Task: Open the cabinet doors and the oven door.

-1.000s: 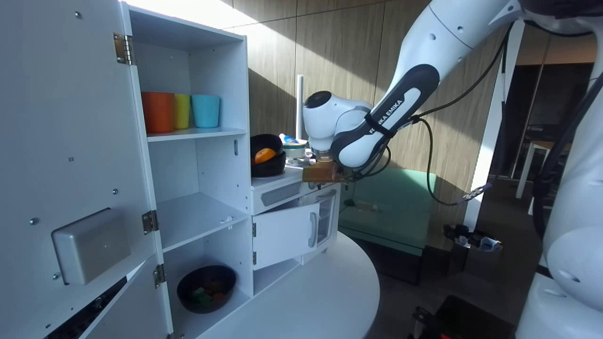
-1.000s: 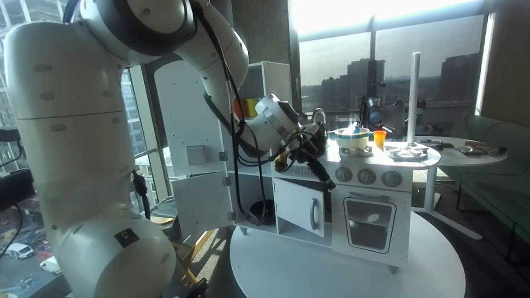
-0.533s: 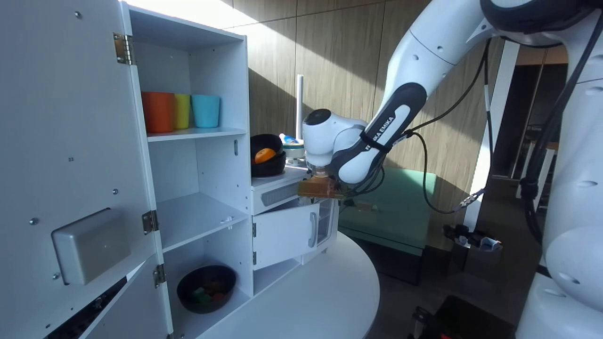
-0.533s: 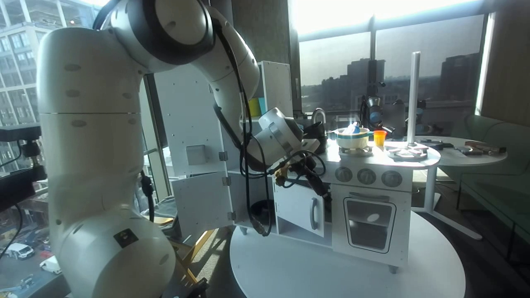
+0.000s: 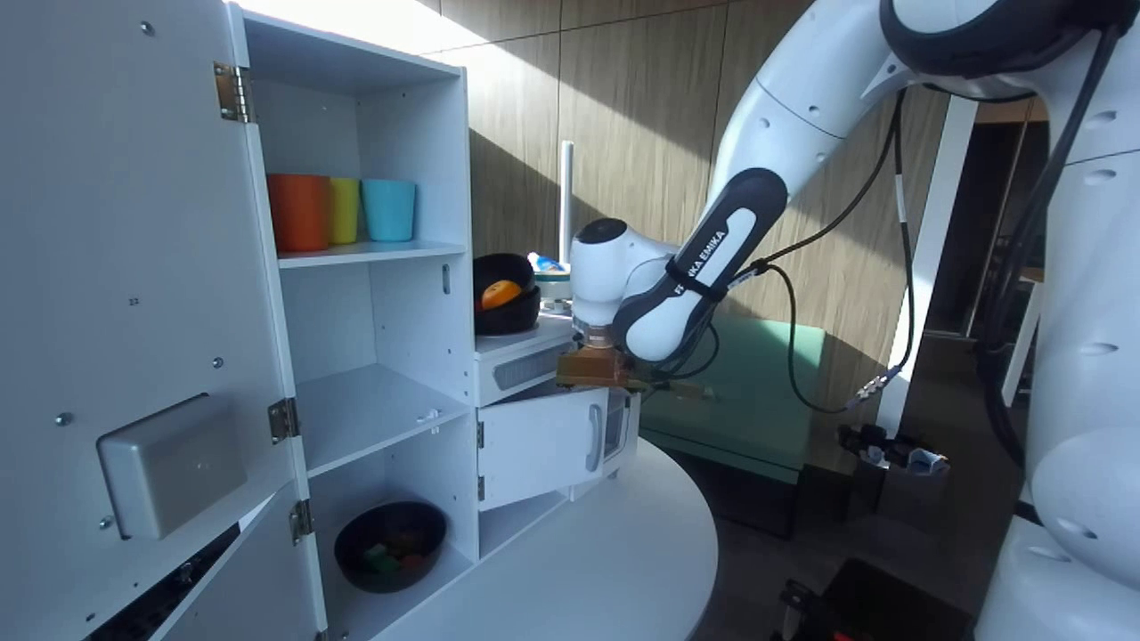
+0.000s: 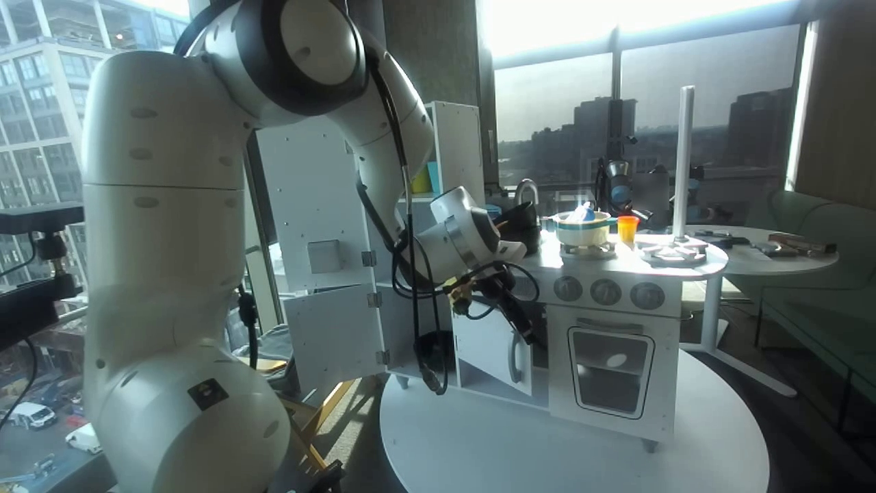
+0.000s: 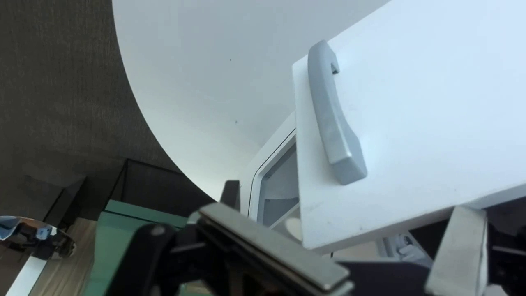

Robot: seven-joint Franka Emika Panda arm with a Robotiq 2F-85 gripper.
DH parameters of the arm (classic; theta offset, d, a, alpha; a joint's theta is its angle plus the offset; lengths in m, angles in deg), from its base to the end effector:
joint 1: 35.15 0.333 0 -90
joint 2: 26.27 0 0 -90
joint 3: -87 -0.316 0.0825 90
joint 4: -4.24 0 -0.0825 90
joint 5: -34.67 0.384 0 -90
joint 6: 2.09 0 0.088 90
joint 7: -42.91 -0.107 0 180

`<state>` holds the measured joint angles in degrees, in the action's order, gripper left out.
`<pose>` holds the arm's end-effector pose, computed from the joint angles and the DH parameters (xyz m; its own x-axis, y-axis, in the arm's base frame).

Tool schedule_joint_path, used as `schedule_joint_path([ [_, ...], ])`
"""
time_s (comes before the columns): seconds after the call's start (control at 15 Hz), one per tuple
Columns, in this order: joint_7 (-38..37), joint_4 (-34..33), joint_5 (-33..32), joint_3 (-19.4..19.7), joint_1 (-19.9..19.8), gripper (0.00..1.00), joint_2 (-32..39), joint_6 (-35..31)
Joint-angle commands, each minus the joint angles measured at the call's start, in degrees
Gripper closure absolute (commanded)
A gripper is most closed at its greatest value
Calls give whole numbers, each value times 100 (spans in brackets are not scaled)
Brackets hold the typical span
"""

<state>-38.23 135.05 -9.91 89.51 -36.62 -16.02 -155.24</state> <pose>0.5448 -0.0166 0.2907 0.6162 -0.6477 0.4481 -0.7332 -0.6795 0.0260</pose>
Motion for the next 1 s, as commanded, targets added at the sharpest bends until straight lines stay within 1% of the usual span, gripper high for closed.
schedule_joint_path([
  [0.0, 1377, 260, 1094, -181, 93, 0, -329, 172],
  [0.2, 2231, 408, 1529, -241, 293, 0, -656, 646],
  [0.27, 2261, 412, 1454, -216, 370, 0, -741, 972],
  [0.47, 2363, 470, 867, -270, 551, 0, -1060, 1946],
  [0.6, 2672, 582, 785, -408, 589, 0, -1298, 2274],
  [0.67, 2917, 658, 874, -467, 594, 0, -1409, 2295],
  [0.8, 3469, 832, 1175, -532, 567, 0, -1548, 1925],
  [0.93, 3947, 937, 1620, -579, 568, 0, -1526, 1656],
])
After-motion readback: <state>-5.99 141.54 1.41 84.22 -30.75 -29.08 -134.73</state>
